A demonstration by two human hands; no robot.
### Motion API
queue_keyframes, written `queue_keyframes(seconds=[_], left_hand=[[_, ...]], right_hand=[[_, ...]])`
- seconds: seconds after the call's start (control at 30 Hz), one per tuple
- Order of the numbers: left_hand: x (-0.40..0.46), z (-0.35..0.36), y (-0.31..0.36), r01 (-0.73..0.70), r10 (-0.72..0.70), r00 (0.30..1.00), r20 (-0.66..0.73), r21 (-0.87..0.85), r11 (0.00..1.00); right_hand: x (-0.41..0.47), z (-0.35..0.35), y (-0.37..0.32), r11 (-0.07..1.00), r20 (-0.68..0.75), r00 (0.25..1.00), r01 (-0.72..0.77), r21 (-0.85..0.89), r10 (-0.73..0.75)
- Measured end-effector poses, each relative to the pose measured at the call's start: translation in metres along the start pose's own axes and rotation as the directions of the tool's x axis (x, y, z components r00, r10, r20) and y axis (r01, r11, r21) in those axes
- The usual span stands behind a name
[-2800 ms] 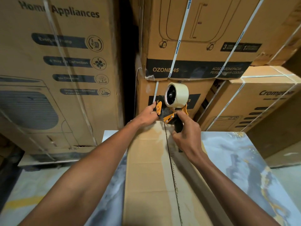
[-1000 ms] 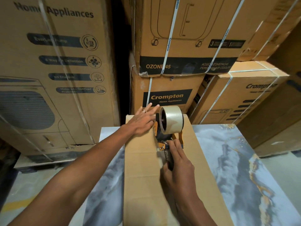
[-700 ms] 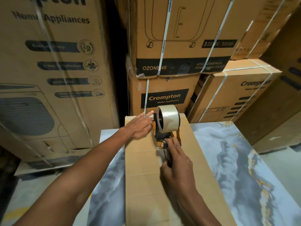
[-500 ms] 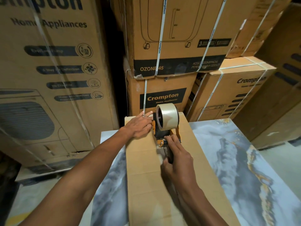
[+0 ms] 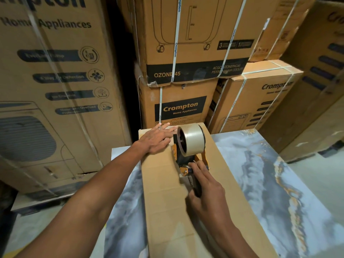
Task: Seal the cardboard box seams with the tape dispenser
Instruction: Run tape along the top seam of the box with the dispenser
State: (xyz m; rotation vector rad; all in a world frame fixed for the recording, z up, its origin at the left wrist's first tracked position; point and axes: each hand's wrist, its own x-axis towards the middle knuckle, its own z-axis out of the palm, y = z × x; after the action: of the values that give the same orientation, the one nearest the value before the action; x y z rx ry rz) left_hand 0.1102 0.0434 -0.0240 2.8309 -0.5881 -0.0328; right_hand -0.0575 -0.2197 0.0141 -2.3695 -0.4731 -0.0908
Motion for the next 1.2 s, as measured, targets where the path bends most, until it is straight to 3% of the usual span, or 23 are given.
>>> queue_keyframes(seconds=[0.27, 0.47, 0.57, 1.2], left_hand=[[-0.001, 0.006, 0.004, 0.036, -0.035, 0.999, -0.011, 0.043, 0.998], [-0.023, 0.016, 0.042, -0.085, 0.082, 0.995, 0.059, 0.050, 0.995], [-0.027, 0.008, 0.053, -0.072, 0.069, 0.994, 0.083, 0.036, 0.997], [-0.028, 0.009, 0.048, -0.081, 0.073, 0.992, 0.107, 0.065, 0.995]], right_hand=[[-0.027, -0.002, 0.003, 0.999, -0.017, 1.000, -0.023, -0.023, 0.023], [-0.025, -0.004, 0.000, 1.000, -0.049, 0.999, -0.003, -0.009, 0.003], [-0.026, -0.003, 0.000, 1.000, -0.039, 0.999, -0.009, 0.018, 0.010], [-0.064, -0.016, -0.006, 1.000, -0.042, 0.999, -0.005, -0.011, 0.005]])
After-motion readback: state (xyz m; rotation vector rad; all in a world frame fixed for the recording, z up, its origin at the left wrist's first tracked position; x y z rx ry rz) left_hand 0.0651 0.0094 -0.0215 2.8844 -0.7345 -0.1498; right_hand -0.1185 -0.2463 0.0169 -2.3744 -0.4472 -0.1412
